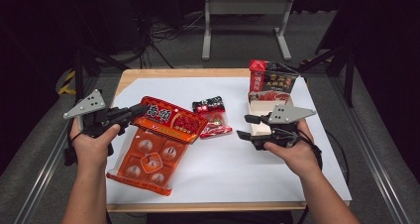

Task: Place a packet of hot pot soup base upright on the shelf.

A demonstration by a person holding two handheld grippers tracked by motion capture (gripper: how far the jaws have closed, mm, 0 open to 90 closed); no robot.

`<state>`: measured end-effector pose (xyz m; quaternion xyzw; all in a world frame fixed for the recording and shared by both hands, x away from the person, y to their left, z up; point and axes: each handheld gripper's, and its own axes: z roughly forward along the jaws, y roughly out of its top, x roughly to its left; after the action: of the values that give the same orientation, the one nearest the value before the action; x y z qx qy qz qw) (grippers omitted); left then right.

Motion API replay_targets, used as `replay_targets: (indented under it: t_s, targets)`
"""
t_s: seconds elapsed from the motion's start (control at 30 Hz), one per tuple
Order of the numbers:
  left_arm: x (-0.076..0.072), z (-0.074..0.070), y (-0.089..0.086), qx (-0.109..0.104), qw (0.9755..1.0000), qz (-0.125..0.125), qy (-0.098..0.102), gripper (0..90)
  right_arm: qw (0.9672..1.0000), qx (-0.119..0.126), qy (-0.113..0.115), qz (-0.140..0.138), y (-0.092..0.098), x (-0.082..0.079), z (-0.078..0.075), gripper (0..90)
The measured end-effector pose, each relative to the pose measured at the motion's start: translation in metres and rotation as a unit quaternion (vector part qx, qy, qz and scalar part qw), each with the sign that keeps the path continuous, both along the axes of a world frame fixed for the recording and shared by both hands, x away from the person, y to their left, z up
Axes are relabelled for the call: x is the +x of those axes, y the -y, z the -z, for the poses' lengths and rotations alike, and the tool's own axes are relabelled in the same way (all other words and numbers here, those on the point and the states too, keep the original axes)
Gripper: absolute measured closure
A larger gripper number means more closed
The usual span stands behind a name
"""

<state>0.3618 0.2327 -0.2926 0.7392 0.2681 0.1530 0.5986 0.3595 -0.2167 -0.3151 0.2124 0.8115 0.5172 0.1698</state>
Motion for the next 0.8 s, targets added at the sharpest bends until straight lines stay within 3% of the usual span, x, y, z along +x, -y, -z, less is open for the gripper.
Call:
replay_targets:
  t_s: [0.2,0.53,0.8]
  targets:
    - [-0.018,-0.014,0.011,0.005,0.9993,0.026,0.026,90.0,0.9999,0.008,-0.003,-0.008,-0.001,0.000,0.003,41.9]
    - [-0.040,-0.029,0.024,0.004,0.9966,0.065,0.050,90.0,0.9997,0.009,-0.002,-0.025,-0.008,-0.001,0.004,40.9]
    - [-0.044,-0.035,0.032,-0.007,0.9953,0.055,0.080,90.0,0.9994,0.007,-0.002,-0.034,-0.018,-0.001,0.006,36.9]
